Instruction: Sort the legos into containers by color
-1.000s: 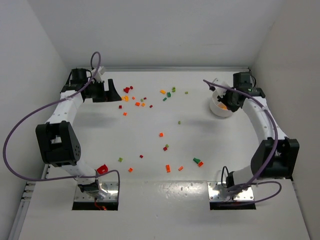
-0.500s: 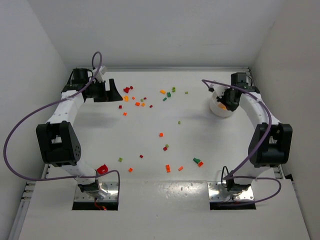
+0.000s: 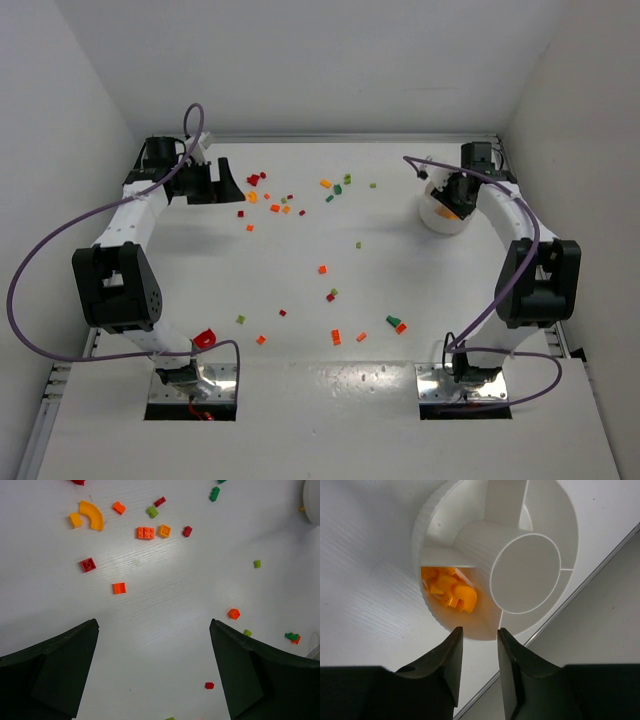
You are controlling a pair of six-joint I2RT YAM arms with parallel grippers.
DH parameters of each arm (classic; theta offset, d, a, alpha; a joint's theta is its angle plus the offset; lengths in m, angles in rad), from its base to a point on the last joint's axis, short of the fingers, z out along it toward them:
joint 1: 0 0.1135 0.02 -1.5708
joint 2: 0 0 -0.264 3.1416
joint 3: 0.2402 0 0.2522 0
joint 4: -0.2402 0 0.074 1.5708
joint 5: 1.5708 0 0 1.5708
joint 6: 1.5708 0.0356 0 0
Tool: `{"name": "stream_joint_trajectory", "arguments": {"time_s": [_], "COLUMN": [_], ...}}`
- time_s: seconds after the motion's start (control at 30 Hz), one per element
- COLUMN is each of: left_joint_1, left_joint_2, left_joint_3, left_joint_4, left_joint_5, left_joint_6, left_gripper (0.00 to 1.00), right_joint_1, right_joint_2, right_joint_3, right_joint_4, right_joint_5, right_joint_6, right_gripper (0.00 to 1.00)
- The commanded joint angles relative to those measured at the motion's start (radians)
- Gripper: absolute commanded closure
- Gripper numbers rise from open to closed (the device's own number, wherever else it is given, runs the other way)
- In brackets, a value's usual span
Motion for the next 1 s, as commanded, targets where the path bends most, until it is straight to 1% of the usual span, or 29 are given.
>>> {"name": "stream_joint_trajectory", "arguments": {"time_s": [0.0, 0.1, 0.17, 0.2, 0.27, 0.3, 0.33, 0.37, 0.4, 0.43, 0.47, 0.5, 0.57, 0.6, 0.63, 0.7, 0.77, 0.8, 0.83, 0.93, 0.97], "left_joint_1": [-0.005, -0.005, -0.005, -0.005, -0.005, -0.005, -0.005, -0.005, -0.005, -0.005, -0.005, -0.005, -0.005, 0.006, 0.006, 0.018, 0.018, 0.027, 0.027, 0.027, 0.036], "left_joint_2": [-0.017, -0.017, -0.026, -0.026, -0.026, -0.026, -0.026, -0.026, -0.026, -0.026, -0.026, -0.037, -0.046, -0.046, -0.055, -0.055, -0.055, -0.055, -0.055, -0.046, -0.046], "left_joint_3": [0.001, 0.001, 0.001, 0.001, 0.001, 0.001, 0.001, 0.001, 0.001, 0.001, -0.008, -0.009, -0.009, -0.009, -0.009, 0.001, 0.001, 0.001, -0.008, -0.018, -0.018], "left_joint_4": [0.029, 0.029, 0.029, 0.029, 0.038, 0.038, 0.038, 0.038, 0.038, 0.038, 0.038, 0.038, 0.038, 0.038, 0.038, 0.038, 0.038, 0.038, 0.038, 0.047, 0.029], "left_joint_5": [0.008, 0.008, 0.008, 0.008, 0.008, 0.008, 0.008, -0.001, -0.002, -0.011, -0.029, -0.041, -0.051, -0.063, -0.063, -0.078, -0.110, -0.110, -0.110, -0.051, 0.007], "left_joint_6": [-0.003, -0.003, -0.003, -0.003, -0.003, -0.003, -0.003, -0.003, -0.003, -0.003, -0.003, -0.003, -0.015, -0.015, -0.035, -0.058, -0.074, -0.075, -0.061, -0.014, 0.037], "left_gripper": [0.00, 0.00, 0.00, 0.00, 0.00, 0.00, 0.00, 0.00, 0.00, 0.00, 0.00, 0.00, 0.00, 0.00, 0.00, 0.00, 0.00, 0.00, 0.00, 0.00, 0.00], "right_joint_1": [-0.003, -0.003, -0.003, -0.003, 0.008, 0.020, 0.029, 0.038, 0.049, 0.049, 0.073, 0.083, 0.107, 0.136, 0.155, 0.211, 0.245, 0.276, 0.291, 0.348, 0.376], "right_joint_2": [-0.028, -0.056, -0.108, -0.128, -0.156, -0.156, -0.130, -0.098, -0.017, 0.028, 0.069, 0.130, 0.160, 0.160, 0.192, 0.250, 0.334, 0.359, 0.407, 0.476, 0.522], "right_joint_3": [0.049, 0.058, 0.083, 0.118, 0.161, 0.210, 0.242, 0.282, 0.363, 0.403, 0.485, 0.517, 0.546, 0.546, 0.582, 0.658, 0.749, 0.767, 0.803, 0.868, 0.886], "right_joint_4": [0.045, 0.045, 0.034, 0.025, -0.024, -0.050, -0.079, -0.143, -0.168, -0.214, -0.234, -0.234, -0.161, -0.119, -0.070, -0.070, -0.070, -0.070, -0.070, -0.070, -0.070], "right_joint_5": [0.007, -0.013, -0.040, -0.087, -0.144, -0.174, -0.198, -0.229, -0.278, -0.301, -0.362, -0.399, -0.468, -0.479, -0.479, -0.462, -0.415, -0.396, -0.369, -0.346, -0.332], "right_joint_6": [-0.004, -0.004, 0.054, 0.077, 0.130, 0.176, 0.198, 0.230, 0.300, 0.330, 0.357, 0.424, 0.505, 0.569, 0.591, 0.627, 0.638, 0.638, 0.623, 0.597, 0.597], "right_gripper": [0.66, 0.62, 0.58, 0.50, 0.45, 0.44, 0.41, 0.37, 0.33, 0.22, 0.19, 0.19, 0.19, 0.19, 0.19, 0.19, 0.19, 0.19, 0.21, 0.27, 0.28]}}
